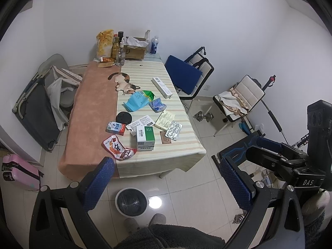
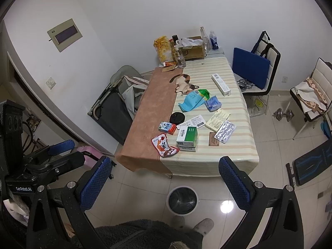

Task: Collect trash
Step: 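Grasp the red snack pouch with the left tool while the right tool grasps the green-and-white box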

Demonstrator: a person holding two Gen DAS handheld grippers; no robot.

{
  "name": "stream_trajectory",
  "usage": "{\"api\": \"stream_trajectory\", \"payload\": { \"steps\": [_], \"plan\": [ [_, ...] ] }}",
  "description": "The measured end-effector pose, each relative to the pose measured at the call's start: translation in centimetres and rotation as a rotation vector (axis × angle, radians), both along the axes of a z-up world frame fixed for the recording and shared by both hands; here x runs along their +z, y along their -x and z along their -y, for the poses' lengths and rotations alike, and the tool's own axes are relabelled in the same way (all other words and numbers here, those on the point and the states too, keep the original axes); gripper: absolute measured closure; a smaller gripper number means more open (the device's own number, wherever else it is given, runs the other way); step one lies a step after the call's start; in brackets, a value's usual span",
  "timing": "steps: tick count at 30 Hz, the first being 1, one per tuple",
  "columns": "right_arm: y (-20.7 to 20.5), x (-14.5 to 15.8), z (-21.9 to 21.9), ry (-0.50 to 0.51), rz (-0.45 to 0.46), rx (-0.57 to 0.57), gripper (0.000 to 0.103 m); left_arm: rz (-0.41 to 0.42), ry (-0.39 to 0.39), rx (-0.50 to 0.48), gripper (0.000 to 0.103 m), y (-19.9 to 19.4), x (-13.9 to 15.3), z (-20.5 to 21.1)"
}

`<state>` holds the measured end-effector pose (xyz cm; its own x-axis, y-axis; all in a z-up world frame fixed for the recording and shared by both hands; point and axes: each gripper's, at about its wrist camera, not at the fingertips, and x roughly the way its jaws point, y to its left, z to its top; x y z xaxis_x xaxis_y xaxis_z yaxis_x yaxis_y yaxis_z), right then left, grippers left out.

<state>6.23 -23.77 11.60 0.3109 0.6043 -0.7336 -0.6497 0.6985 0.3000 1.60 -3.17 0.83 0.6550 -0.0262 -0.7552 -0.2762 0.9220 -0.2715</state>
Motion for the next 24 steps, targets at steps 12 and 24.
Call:
{"api": "stream_trajectory", "payload": {
  "steps": [12, 24],
  "plan": [
    [0.0, -0.2, -0.4, 0.004, -0.006, -0.022, 0.0, 0.002, -0.001, -0.005, 0.0, -0.5, -0.1, -1.0],
    [-8.6, -11.9, -7.5, 0.182, -0.143, -0.289, 0.0, -0.289, -0.194, 0.369, 0.0, -5.6, -13.6, -12.1]
  ]
}}
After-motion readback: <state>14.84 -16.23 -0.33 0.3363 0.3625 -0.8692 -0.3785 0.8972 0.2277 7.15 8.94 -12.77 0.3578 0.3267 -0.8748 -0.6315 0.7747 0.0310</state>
